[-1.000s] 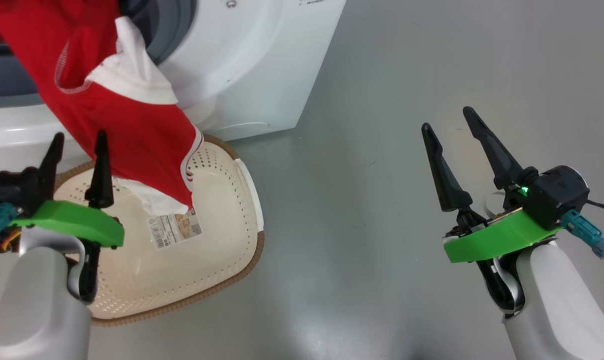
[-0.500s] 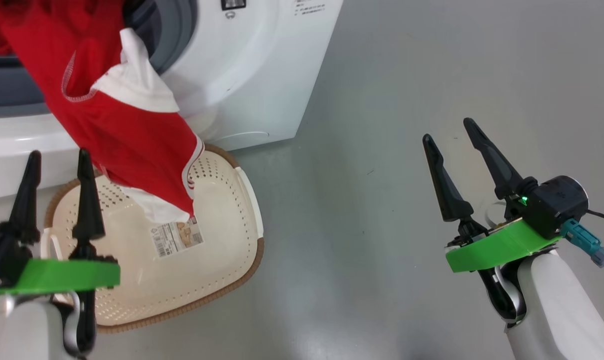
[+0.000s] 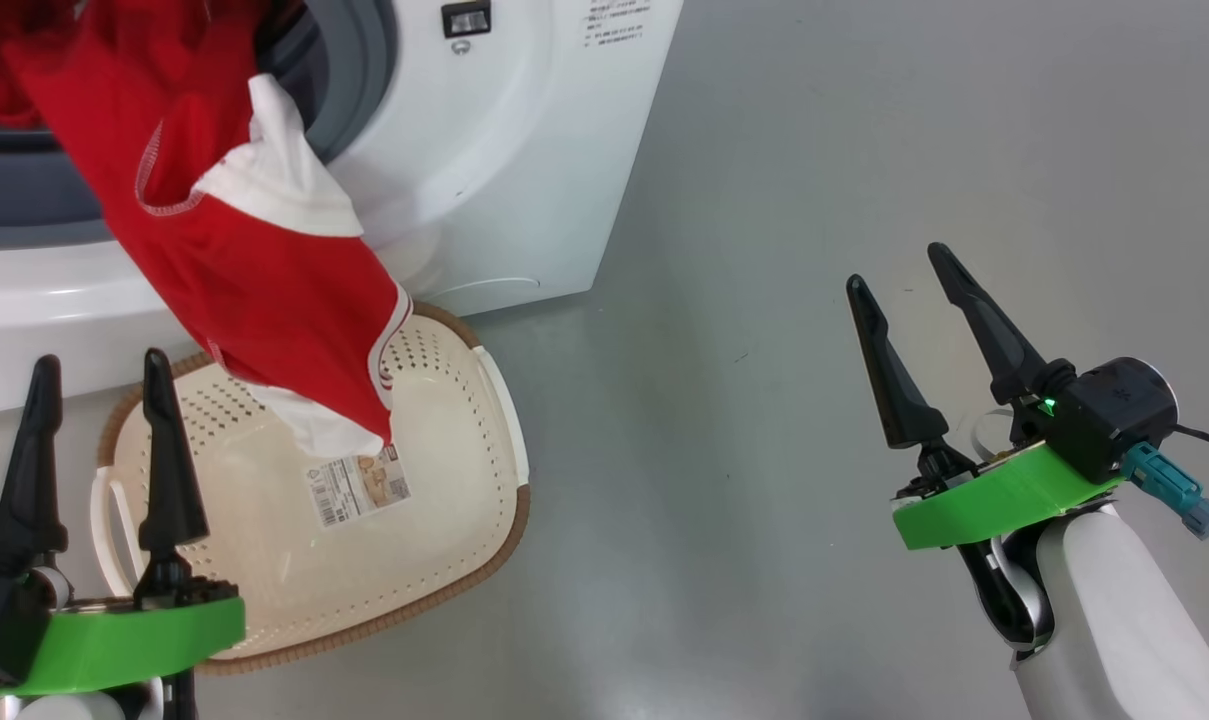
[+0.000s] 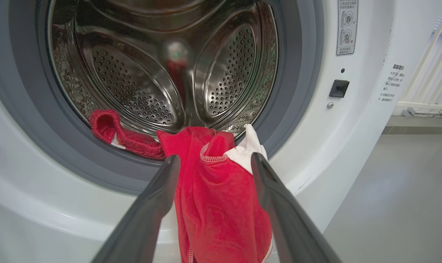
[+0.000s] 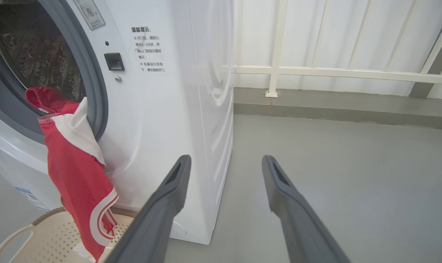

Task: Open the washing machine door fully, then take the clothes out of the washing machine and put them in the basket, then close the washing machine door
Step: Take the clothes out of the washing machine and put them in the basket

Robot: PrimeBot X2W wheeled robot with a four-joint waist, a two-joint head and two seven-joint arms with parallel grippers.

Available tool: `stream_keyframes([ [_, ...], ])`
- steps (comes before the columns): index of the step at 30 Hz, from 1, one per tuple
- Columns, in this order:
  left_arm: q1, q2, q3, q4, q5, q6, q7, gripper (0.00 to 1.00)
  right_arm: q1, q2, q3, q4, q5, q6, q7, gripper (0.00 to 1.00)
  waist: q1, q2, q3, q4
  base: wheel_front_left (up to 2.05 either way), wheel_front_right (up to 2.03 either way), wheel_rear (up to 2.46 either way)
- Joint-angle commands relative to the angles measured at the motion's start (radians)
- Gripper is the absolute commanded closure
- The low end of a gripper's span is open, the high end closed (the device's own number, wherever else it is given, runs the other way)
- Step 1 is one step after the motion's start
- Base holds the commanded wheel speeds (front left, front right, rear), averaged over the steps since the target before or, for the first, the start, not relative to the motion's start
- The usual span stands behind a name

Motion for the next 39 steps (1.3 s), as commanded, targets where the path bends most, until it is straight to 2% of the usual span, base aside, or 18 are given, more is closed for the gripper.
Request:
stream_keyframes([
  [1, 0.011, 0.006, 0.028, -0.028, 0.0, 0.007, -0.005, 0.0, 0.032, -0.004, 0.016, -0.024, -0.008, 0.002, -0.005, 0.0, 0.0, 0.0, -0.001, -0.001, 0.0, 0.0, 0.0],
  [8, -0.016, 0.006, 0.005, 0.035, -0.024, -0.007, -0.005, 0.0, 0.038, -0.005, 0.011, -0.025, -0.009, 0.002, -0.005, 0.0, 0.0, 0.0, 0.0, 0.003, 0.0, 0.0, 0.0],
  [19, -0.243, 0.058, -0.062, 0.25, -0.072, -0.033, 0.031, 0.0, 0.022, 0.0, 0.012, -0.028, -0.011, 0.002, -0.005, 0.0, 0.0, 0.0, 0.029, 0.012, 0.0, 0.0, 0.0],
  [29, -0.534, 0.139, -0.092, 0.49, -0.11, -0.04, 0.142, 0.0, 0.006, 0.008, 0.016, -0.028, -0.009, 0.002, -0.005, 0.0, 0.0, 0.0, 0.062, 0.003, 0.0, 0.0, 0.0],
  [39, -0.683, 0.185, -0.17, 0.68, -0.117, -0.043, 0.248, 0.0, -0.006, 0.017, 0.012, -0.031, -0.007, 0.002, -0.005, 0.0, 0.0, 0.0, 0.08, -0.007, 0.0, 0.0, 0.0],
])
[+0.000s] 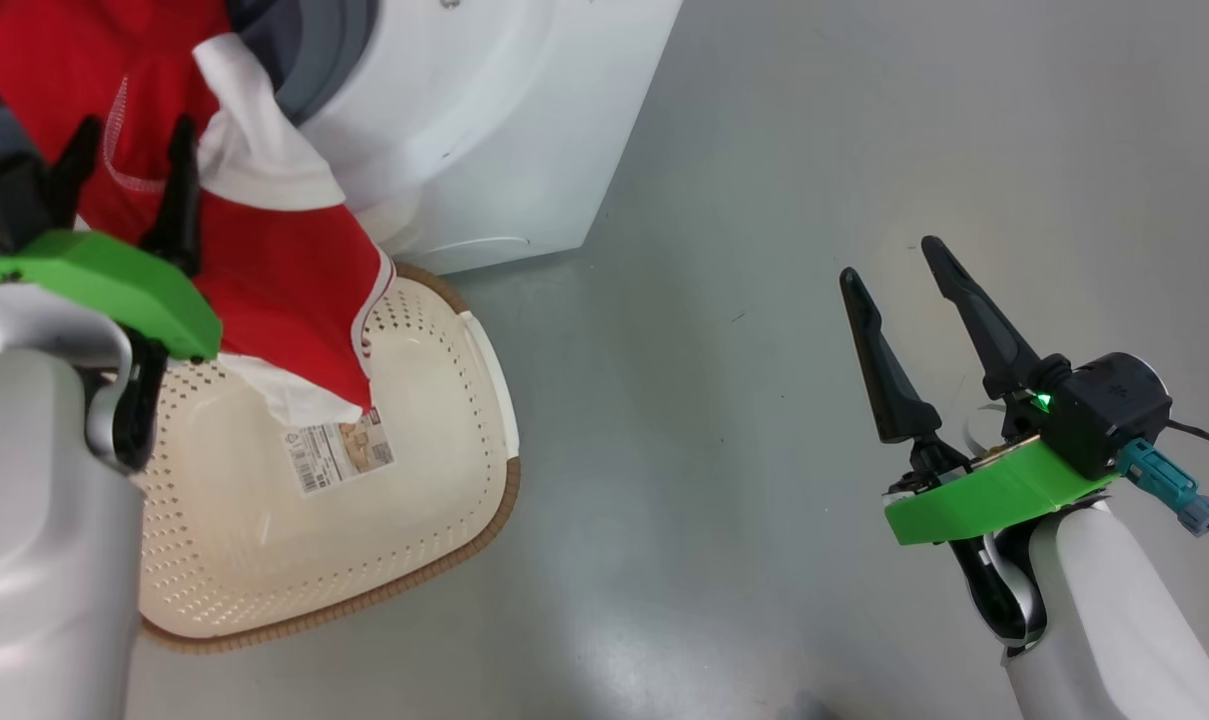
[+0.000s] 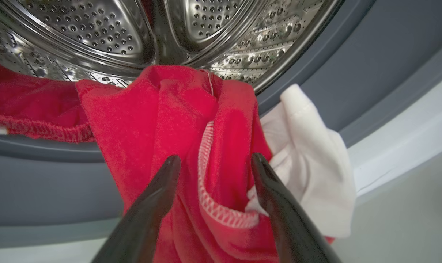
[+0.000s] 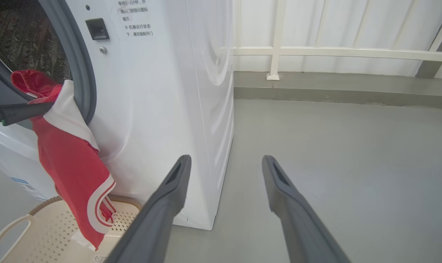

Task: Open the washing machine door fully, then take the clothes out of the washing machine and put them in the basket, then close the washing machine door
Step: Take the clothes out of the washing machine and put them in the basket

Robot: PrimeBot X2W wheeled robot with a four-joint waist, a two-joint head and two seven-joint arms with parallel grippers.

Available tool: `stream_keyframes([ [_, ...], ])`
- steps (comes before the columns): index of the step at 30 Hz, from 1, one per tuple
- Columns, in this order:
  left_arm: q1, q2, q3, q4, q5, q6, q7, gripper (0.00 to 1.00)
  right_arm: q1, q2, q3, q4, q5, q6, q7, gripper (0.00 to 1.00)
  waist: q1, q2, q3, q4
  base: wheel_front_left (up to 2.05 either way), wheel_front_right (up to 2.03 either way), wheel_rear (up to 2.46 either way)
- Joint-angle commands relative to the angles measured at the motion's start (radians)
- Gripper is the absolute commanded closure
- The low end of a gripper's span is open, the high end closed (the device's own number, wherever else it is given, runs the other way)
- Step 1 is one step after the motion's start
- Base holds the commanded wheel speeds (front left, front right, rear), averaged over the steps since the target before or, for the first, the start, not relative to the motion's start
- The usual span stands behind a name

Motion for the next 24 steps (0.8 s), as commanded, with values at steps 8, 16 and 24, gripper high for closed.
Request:
stream_keyframes([
  [8, -0.156, 0.065, -0.054, 0.135, -0.013, -0.003, 0.076, 0.0, -0.011, 0.002, 0.016, -0.028, -0.008, 0.002, -0.005, 0.0, 0.0, 0.0, 0.018, 0.003, 0.0, 0.0, 0.0],
  [16, -0.26, 0.074, -0.133, 0.258, -0.048, -0.004, 0.1, 0.0, -0.023, 0.006, 0.022, -0.026, -0.006, 0.002, -0.005, 0.0, 0.0, 0.0, 0.024, -0.004, 0.0, 0.0, 0.0],
  [24, -0.308, 0.078, -0.19, 0.348, -0.074, -0.004, 0.064, 0.77, -0.022, 0.012, 0.022, -0.026, -0.005, 0.002, -0.005, 0.0, 0.0, 0.0, 0.023, -0.015, 0.0, 0.0, 0.0],
])
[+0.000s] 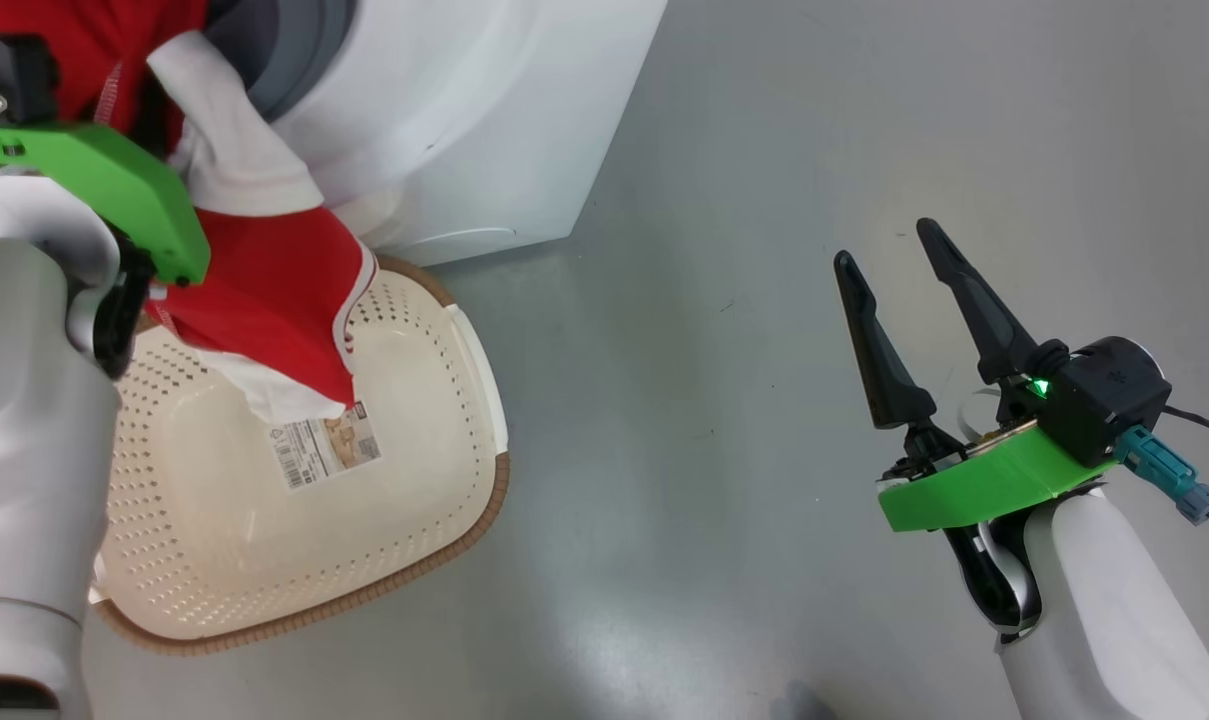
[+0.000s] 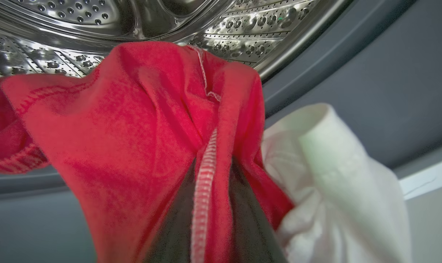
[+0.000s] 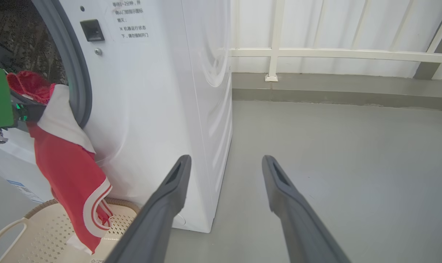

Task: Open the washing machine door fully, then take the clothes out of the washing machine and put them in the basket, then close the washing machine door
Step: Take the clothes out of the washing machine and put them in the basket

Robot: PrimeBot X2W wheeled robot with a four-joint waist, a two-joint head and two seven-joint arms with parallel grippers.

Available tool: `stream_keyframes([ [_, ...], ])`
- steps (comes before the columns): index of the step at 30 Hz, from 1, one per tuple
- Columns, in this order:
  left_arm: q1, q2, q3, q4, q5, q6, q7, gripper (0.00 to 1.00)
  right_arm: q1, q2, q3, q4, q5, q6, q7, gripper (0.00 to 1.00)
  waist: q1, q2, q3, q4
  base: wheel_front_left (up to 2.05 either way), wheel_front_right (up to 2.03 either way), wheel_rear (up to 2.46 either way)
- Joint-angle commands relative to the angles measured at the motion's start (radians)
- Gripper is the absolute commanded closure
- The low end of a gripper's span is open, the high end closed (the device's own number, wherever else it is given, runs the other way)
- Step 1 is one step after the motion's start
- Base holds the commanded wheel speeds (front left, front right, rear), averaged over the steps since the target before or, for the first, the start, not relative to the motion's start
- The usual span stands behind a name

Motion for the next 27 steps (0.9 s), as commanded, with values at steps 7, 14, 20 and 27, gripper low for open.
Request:
stream_keyframes([
  [7, -0.029, 0.033, -0.022, 0.03, -0.057, -0.003, -0.093, 1.0, 0.007, 0.004, 0.012, -0.023, -0.005, 0.002, -0.005, 0.0, 0.0, -0.0001, -0.008, 0.003, 0.0, 0.0, 0.0],
  [14, 0.009, 0.03, -0.044, 0.034, -0.116, -0.003, -0.219, 1.0, 0.018, -0.004, 0.009, -0.02, -0.007, 0.002, -0.005, 0.0, 0.0, -0.0001, -0.037, 0.018, 0.0, 0.0, 0.0],
  [20, 0.08, 0.025, -0.033, -0.03, -0.168, -0.003, -0.301, 1.0, 0.034, -0.016, 0.004, -0.022, -0.009, 0.002, -0.005, 0.0, 0.0, -0.0001, -0.061, 0.036, 0.0, 0.0, 0.0],
  [27, 0.213, 0.021, 0.044, -0.238, -0.173, -0.002, -0.311, 1.0, 0.046, -0.028, -0.001, -0.024, -0.011, 0.002, -0.005, 0.0, 0.0, -0.0001, -0.08, 0.059, 0.0, 0.0, 0.0],
])
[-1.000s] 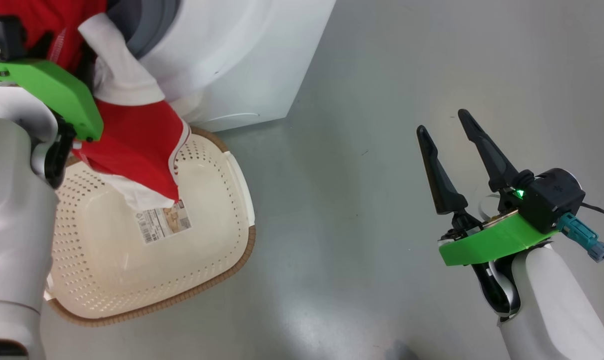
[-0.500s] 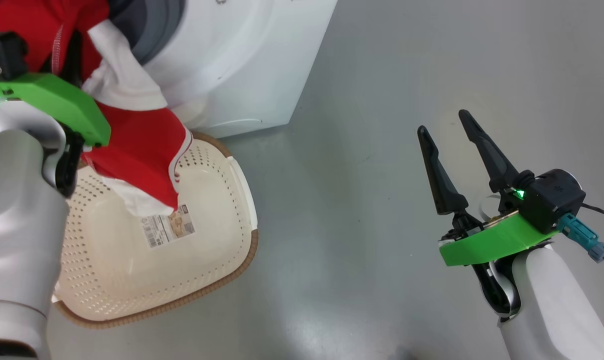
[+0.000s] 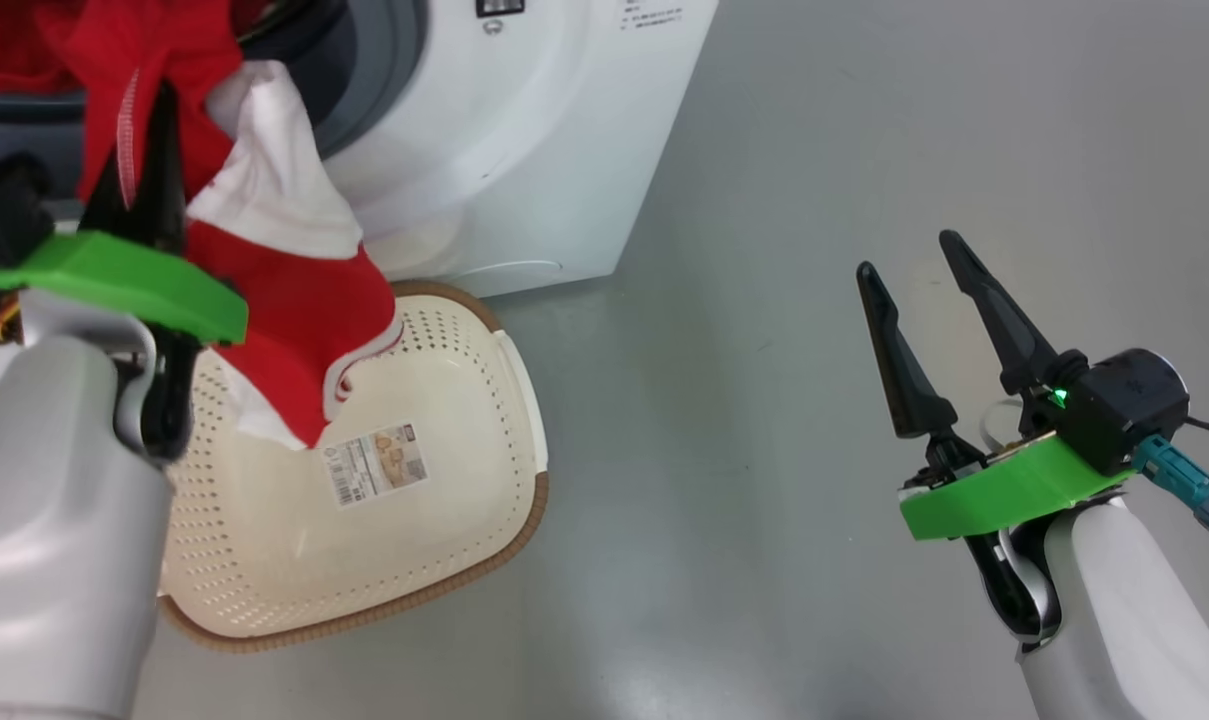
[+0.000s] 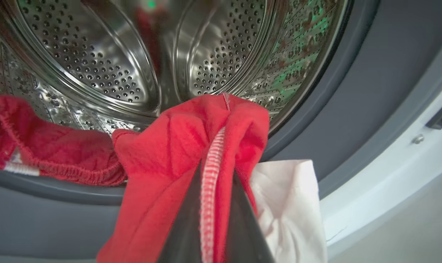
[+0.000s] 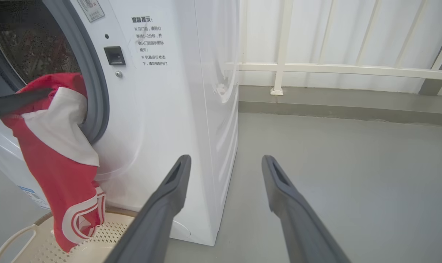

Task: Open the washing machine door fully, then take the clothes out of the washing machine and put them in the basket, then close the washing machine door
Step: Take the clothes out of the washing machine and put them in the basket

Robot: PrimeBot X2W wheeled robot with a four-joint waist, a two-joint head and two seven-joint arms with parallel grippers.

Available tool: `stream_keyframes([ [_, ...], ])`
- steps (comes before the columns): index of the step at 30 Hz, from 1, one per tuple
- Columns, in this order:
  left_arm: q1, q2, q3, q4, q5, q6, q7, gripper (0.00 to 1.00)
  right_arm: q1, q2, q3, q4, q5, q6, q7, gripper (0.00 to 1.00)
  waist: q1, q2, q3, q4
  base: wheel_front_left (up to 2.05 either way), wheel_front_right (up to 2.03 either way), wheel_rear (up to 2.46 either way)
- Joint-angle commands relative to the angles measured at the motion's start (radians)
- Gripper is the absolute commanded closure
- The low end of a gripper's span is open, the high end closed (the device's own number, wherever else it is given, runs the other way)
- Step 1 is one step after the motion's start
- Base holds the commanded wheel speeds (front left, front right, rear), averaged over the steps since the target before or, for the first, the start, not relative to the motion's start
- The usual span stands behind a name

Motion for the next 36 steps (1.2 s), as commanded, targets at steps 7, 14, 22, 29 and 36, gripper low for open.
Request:
stream_keyframes([
  [7, 0.191, 0.017, 0.106, -0.262, 0.041, 0.013, -0.012, 1.0, 0.041, -0.006, 0.015, -0.024, -0.01, 0.002, -0.005, 0.0, 0.0, 0.0, -0.03, 0.016, 0.0, 0.0, 0.0],
  [14, 0.363, 0.003, 0.139, -0.449, 0.075, 0.03, -0.012, 1.0, 0.052, -0.007, 0.01, -0.028, -0.009, 0.002, -0.005, 0.0, 0.0, 0.0, -0.037, 0.021, 0.0, 0.0, 0.0],
  [22, 0.515, 0.0, 0.15, -0.606, 0.08, 0.06, -0.008, 1.0, 0.051, -0.009, 0.008, -0.03, -0.008, 0.002, -0.005, 0.0, 0.0, 0.0, -0.03, 0.021, 0.0, 0.0, 0.0],
  [29, 0.652, -0.017, 0.131, -0.682, 0.053, 0.082, 0.033, 1.0, 0.045, -0.013, 0.009, -0.033, -0.008, 0.002, -0.005, 0.0, 0.0, 0.0, -0.022, 0.02, 0.0, 0.0, 0.0],
  [36, 0.695, -0.028, 0.104, -0.591, 0.045, 0.075, 0.036, 1.0, 0.038, -0.014, 0.013, -0.033, -0.008, 0.002, -0.005, 0.0, 0.0, 0.0, -0.012, 0.017, 0.0, 0.0, 0.0],
])
